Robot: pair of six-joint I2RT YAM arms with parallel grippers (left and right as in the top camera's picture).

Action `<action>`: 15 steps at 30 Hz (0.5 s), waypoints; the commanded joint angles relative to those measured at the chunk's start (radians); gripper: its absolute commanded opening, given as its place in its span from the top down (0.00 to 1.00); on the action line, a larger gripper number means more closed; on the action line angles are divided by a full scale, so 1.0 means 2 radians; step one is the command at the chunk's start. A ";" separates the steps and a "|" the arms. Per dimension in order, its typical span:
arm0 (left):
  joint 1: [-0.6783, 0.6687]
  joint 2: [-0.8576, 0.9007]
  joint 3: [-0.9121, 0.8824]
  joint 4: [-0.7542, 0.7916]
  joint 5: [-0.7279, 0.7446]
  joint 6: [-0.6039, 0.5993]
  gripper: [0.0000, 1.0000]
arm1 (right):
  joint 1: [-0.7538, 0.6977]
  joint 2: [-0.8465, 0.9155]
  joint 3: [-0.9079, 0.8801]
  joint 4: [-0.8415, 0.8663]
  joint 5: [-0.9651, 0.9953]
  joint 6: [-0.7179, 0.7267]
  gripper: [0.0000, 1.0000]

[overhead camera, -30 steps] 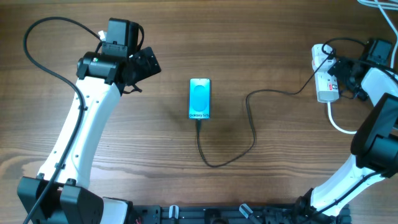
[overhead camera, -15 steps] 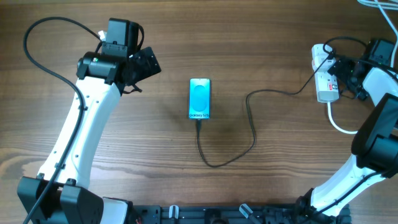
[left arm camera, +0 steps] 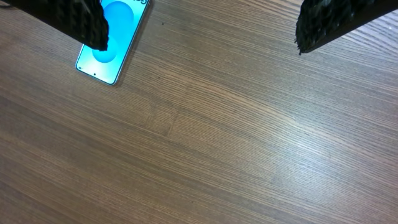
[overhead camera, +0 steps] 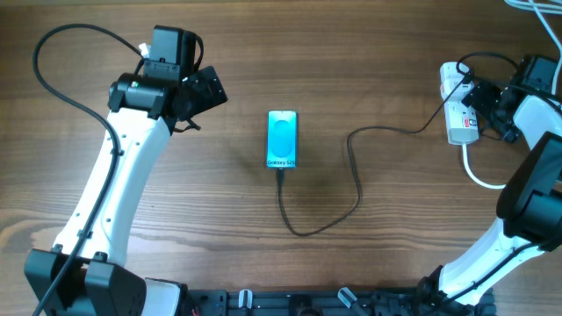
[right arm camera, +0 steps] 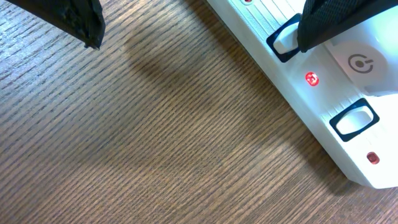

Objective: Plug charger to phone and switch on socket

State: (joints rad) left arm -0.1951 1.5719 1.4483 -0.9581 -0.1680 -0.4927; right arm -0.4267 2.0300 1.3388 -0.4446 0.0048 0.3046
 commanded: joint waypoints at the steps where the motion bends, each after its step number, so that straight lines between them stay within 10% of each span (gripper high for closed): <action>1: 0.000 0.002 0.002 0.000 -0.008 -0.006 0.00 | 0.011 0.022 -0.006 -0.013 -0.042 -0.021 0.00; 15: 0.000 0.002 0.001 0.000 -0.008 -0.006 0.00 | 0.010 -0.085 -0.006 -0.104 0.063 0.031 0.00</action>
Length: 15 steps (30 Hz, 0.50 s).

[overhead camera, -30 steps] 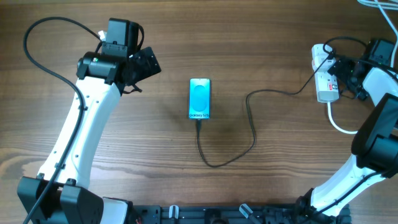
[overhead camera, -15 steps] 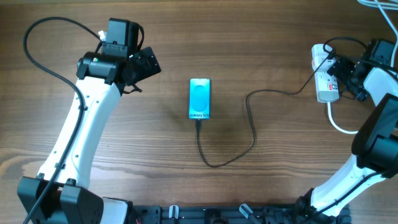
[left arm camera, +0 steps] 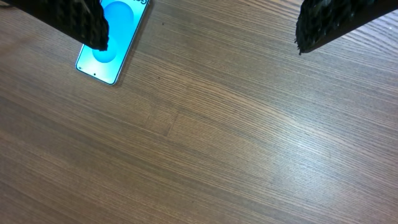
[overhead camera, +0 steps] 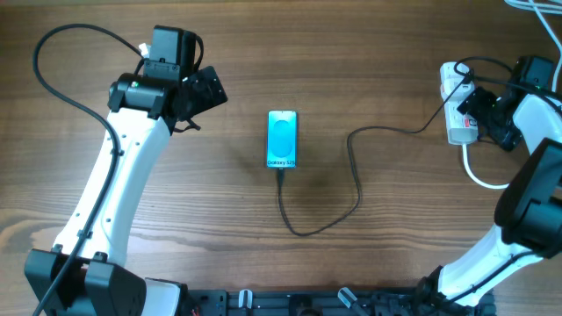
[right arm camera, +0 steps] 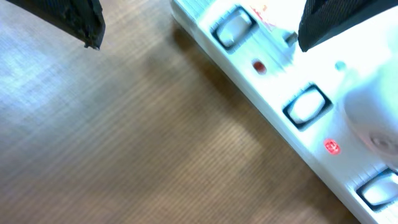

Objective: Plug charger to phone and switch on socket

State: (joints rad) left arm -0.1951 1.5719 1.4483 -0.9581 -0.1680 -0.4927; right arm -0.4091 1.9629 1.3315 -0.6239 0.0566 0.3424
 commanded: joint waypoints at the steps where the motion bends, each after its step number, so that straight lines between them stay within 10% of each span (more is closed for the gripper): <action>1: 0.000 0.002 0.001 0.000 -0.008 -0.006 0.00 | 0.001 -0.060 -0.002 -0.022 0.037 0.013 0.00; 15: 0.000 0.002 0.001 0.000 -0.008 -0.006 0.00 | 0.030 -0.268 -0.003 -0.153 0.035 0.035 0.00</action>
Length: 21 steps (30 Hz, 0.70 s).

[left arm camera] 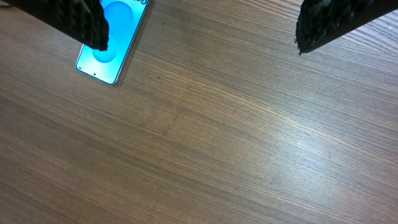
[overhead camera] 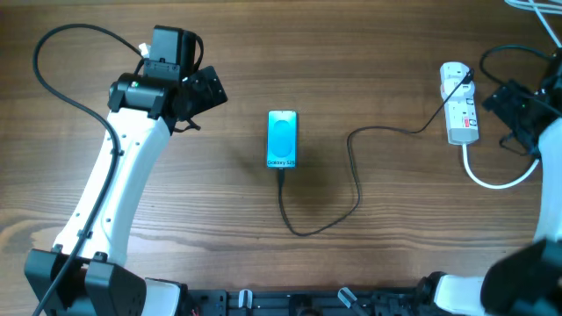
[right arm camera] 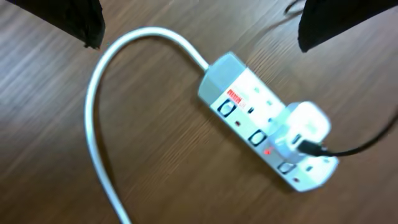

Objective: Plug charger to phone and switch on socket

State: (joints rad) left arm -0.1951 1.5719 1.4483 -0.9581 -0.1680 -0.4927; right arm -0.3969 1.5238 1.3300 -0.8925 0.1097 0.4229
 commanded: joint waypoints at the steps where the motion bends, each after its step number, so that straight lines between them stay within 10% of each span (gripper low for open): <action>1: 0.000 0.002 0.002 0.000 -0.008 -0.006 0.00 | 0.031 -0.060 -0.002 -0.024 0.008 -0.012 0.00; 21: 0.000 0.002 0.002 0.000 -0.008 -0.006 0.00 | 0.232 -0.443 -0.130 -0.048 0.005 -0.041 0.00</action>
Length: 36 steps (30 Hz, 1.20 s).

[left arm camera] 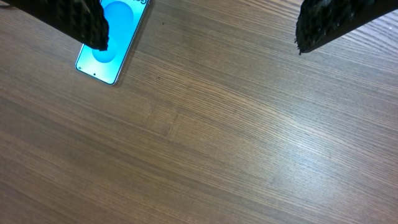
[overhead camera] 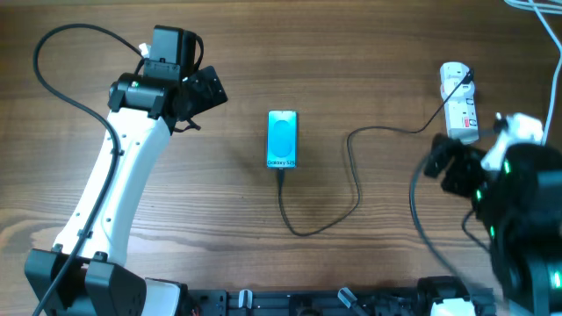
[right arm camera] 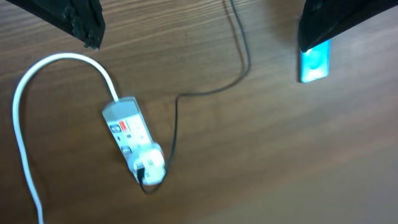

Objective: Plug charger to phone and switch on socket

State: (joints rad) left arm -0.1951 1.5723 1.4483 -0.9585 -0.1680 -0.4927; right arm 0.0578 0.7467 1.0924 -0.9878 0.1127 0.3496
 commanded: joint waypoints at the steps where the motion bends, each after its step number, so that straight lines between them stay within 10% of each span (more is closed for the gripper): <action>1: 0.000 0.001 0.001 0.000 -0.008 -0.006 0.00 | 0.004 -0.066 -0.011 0.000 0.003 -0.004 0.00; 24: 0.000 0.001 0.002 0.000 -0.008 -0.006 0.00 | 0.004 -0.089 -0.011 -0.144 -0.043 -0.003 0.00; 36: 0.000 0.001 0.002 0.000 -0.008 -0.006 0.00 | 0.032 -0.102 -0.074 0.024 -0.056 -0.026 0.00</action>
State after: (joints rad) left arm -0.1951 1.5726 1.4483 -0.9581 -0.1684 -0.4927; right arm 0.1135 0.5659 1.0145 -1.0065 0.0254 0.3325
